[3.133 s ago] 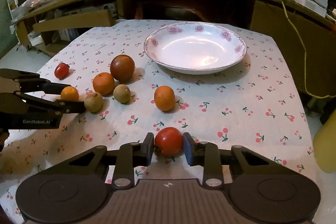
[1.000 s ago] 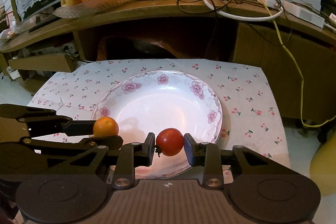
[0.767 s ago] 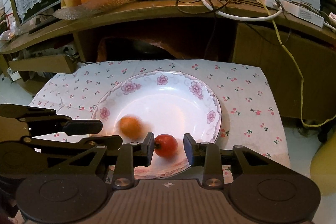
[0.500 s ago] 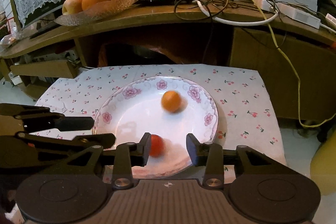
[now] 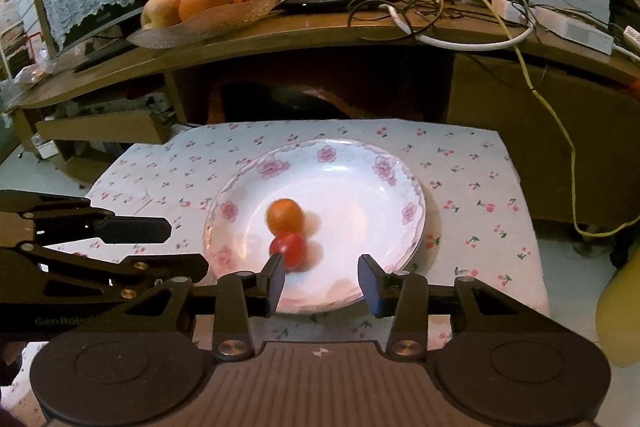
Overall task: Organize fruits
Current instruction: 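Grasp the kiwi with the left tool while the right tool grasps a tangerine, then move both held fruits over the bowl and release them inside, then grasp the orange with the left tool while the right tool grasps a kiwi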
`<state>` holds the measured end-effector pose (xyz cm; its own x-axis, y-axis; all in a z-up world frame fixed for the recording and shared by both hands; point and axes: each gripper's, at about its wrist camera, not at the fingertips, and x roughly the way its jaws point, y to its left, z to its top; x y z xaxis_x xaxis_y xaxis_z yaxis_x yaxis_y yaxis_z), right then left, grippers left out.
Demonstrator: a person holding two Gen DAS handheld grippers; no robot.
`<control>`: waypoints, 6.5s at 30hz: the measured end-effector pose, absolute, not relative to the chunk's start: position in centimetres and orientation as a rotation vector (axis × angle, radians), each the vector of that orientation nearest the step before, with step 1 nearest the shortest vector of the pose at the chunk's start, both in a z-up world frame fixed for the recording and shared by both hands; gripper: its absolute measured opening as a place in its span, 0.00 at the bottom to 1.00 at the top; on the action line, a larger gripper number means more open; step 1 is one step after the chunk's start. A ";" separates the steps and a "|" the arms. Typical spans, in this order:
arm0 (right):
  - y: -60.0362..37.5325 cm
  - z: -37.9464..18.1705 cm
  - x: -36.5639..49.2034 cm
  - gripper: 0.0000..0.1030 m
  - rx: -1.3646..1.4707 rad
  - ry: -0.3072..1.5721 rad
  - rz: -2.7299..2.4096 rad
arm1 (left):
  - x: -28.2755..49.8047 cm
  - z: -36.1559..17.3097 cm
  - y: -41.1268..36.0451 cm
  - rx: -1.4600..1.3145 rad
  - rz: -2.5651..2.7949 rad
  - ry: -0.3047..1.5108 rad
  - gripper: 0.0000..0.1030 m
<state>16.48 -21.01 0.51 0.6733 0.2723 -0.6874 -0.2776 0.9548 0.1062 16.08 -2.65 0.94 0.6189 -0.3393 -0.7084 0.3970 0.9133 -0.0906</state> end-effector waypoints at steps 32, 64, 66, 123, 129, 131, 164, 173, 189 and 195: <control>-18.4 -2.6 13.6 0.47 -0.103 0.906 0.455 | 10.2 -3.3 -0.9 0.170 -0.522 0.925 0.50; -16.3 -3.1 11.4 0.26 -0.284 0.917 0.533 | 8.5 -3.9 -1.0 0.179 -0.535 0.883 0.34; -16.0 -3.3 11.3 0.27 -0.300 0.912 0.538 | 8.5 -3.9 -1.0 0.184 -0.534 0.879 0.35; -20.1 -0.4 18.3 0.25 -0.083 0.812 0.319 | 18.7 -0.6 -5.8 0.098 -0.428 0.784 0.31; -20.2 -1.2 19.1 0.25 -0.077 0.828 0.303 | 19.5 -1.2 -5.8 0.096 -0.412 0.791 0.31; -20.0 -1.3 19.1 0.26 -0.080 0.830 0.300 | 19.6 -1.3 -5.7 0.091 -0.410 0.796 0.31; -20.4 -0.3 18.4 0.32 -0.047 0.776 0.271 | 18.7 0.7 -3.7 0.064 -0.387 0.759 0.35; -19.5 0.3 17.3 0.34 -0.038 0.777 0.319 | 17.3 1.7 -2.1 0.069 -0.391 0.753 0.36; -15.7 -0.7 13.8 0.40 -0.124 0.868 0.523 | 14.0 1.2 2.4 0.101 -0.415 0.794 0.41; -13.8 -1.6 13.1 0.40 -0.211 0.876 0.603 | 13.5 0.8 2.6 0.123 -0.461 0.816 0.42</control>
